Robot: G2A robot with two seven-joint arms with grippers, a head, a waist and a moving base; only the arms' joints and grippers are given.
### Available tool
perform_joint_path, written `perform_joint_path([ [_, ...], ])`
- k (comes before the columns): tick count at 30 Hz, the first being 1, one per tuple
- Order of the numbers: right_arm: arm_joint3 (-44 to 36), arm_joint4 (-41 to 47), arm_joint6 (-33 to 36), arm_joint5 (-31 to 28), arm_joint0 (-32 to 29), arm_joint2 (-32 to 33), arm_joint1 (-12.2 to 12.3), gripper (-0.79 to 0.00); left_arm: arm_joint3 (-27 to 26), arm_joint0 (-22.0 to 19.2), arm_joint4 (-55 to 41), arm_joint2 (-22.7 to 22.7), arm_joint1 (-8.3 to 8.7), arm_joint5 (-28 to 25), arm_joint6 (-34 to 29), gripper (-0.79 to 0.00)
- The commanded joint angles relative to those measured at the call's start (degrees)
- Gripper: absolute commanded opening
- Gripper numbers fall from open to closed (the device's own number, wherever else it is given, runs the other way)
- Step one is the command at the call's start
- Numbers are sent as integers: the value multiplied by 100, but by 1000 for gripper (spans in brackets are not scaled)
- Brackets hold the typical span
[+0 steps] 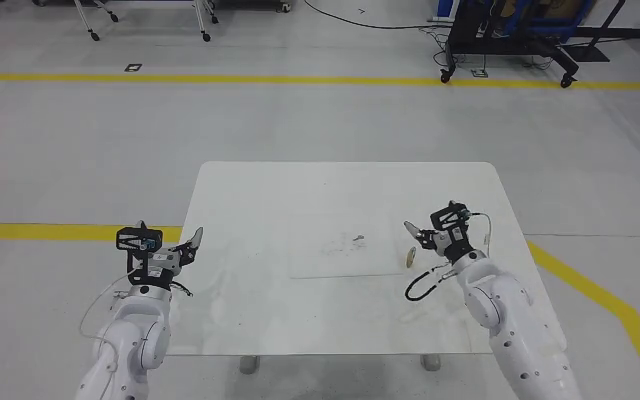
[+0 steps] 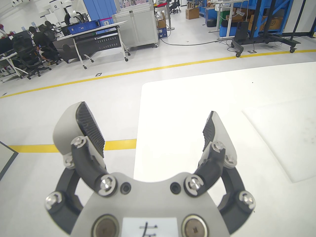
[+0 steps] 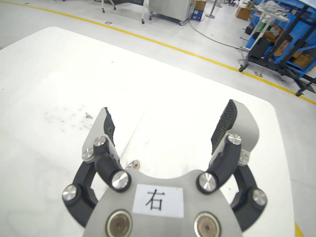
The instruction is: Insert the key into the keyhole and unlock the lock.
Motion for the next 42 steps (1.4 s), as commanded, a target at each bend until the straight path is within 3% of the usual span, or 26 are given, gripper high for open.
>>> perform_joint_path([
  [1,266,133,55,-397,204,-170,-13,0,0,0,0,0,0,0,0,0],
  [7,1183,970,192,-2509,792,-409,13,0,0,0,0,0,0,0,0,0],
  [16,2464,1401,376,-4199,1747,-992,-33,0,0,0,0,0,0,0,0,0],
  [17,2607,1387,334,-4340,1840,-1035,-36,-102,0,0,0,0,0,0,0,0],
  [19,2782,1159,312,-4324,2026,-1128,-45,-394,0,0,0,0,0,0,0,0],
  [22,2808,694,119,-4325,2179,-1329,-65,-443,0,0,0,0,0,0,0,0],
  [29,3023,-345,-295,-3676,2489,-1781,-136,-456,0,0,0,0,0,0,0,0],
  [39,3485,-805,-347,-3255,2929,-2246,-251,-413,0,0,0,0,0,0,0,0],
  [42,3616,-881,-316,-3139,3041,-2405,-302,-443,0,0,0,0,0,0,0,0],
])
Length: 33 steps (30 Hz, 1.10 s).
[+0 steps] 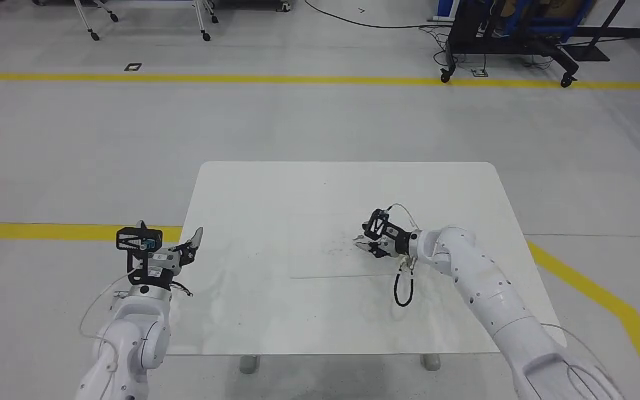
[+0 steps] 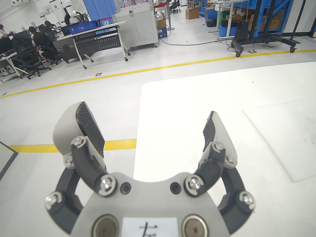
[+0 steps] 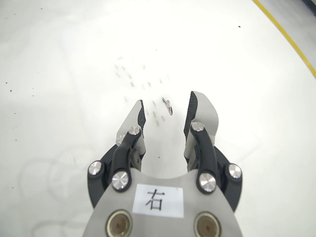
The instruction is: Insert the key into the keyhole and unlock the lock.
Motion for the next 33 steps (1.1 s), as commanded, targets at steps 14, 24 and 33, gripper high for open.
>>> perform_joint_path([
  [14,106,-633,24,387,251,-479,-98,-606,0,0,0,0,0,0,0,0],
  [24,-267,-910,98,284,224,-406,-9,-785,0,0,0,0,0,0,0,0],
  [33,-823,-1205,63,95,-60,-232,145,-785,0,0,0,0,0,0,0,0],
])
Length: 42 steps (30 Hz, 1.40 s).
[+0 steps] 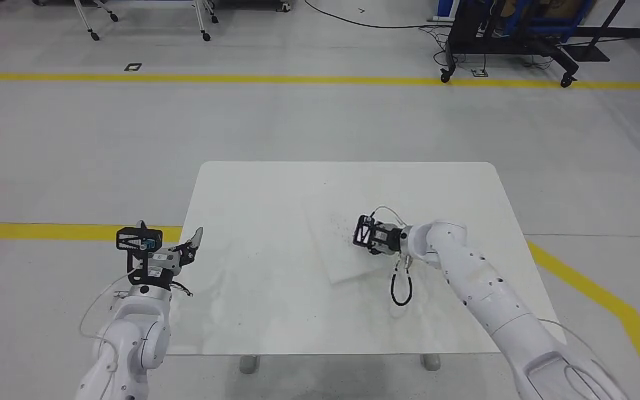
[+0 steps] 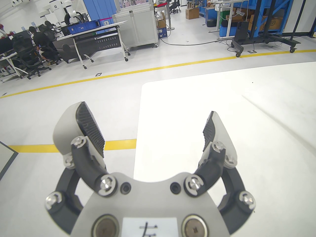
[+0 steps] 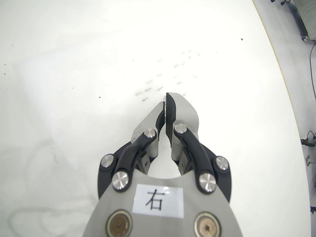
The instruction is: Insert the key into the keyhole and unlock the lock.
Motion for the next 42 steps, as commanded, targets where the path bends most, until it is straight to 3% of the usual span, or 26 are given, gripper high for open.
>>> perform_joint_path([
  [1,-127,-125,-29,-95,-68,31,43,-785,0,0,0,0,0,0,0,0],
  [9,-313,-881,-513,-977,-108,157,277,-785,0,0,0,0,0,0,0,0],
  [28,-482,-1012,-591,-875,-241,170,324,-785,-57,-29,23,-40,3,-57,1,0],
  [34,-614,-1324,-975,-951,-301,116,403,-785,-385,5,-983,-158,6,-1039,-31,0],
  [42,-513,-1790,-1674,-801,-174,-222,419,-785,-827,-149,-293,-84,98,-2138,-698,0],
])
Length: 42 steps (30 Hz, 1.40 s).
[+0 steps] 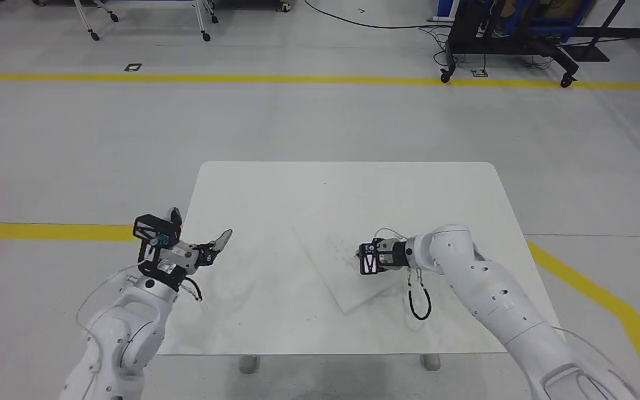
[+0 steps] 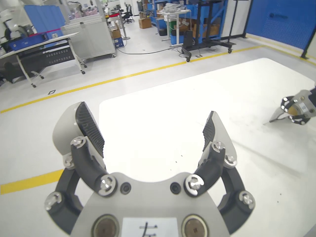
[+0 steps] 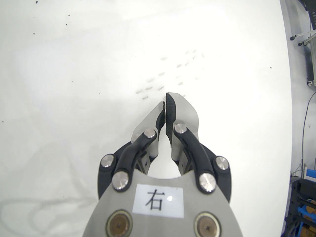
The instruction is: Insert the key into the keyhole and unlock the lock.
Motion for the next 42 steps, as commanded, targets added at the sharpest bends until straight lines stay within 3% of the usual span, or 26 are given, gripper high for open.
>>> perform_joint_path([
  [1,77,-105,-213,17,55,-64,9,-785,-107,-105,157,93,11,-170,-160,0],
  [5,228,-264,-512,-50,262,-213,5,-785,-231,-378,504,483,11,-362,-389,0],
  [15,321,-453,-893,-253,776,-763,-113,-785,15,-765,1693,1301,-15,-222,-517,0],
  [20,638,-464,-727,-69,1009,-1105,-268,-785,239,-965,2454,1791,-35,-190,-508,0],
  [31,932,-471,-720,-56,1219,-1446,-418,-785,1047,-1651,4223,3069,-183,422,-658,0],
  [42,596,-282,-644,115,976,-1168,-294,-785,1923,-2384,4479,3883,-430,690,-795,0],
])
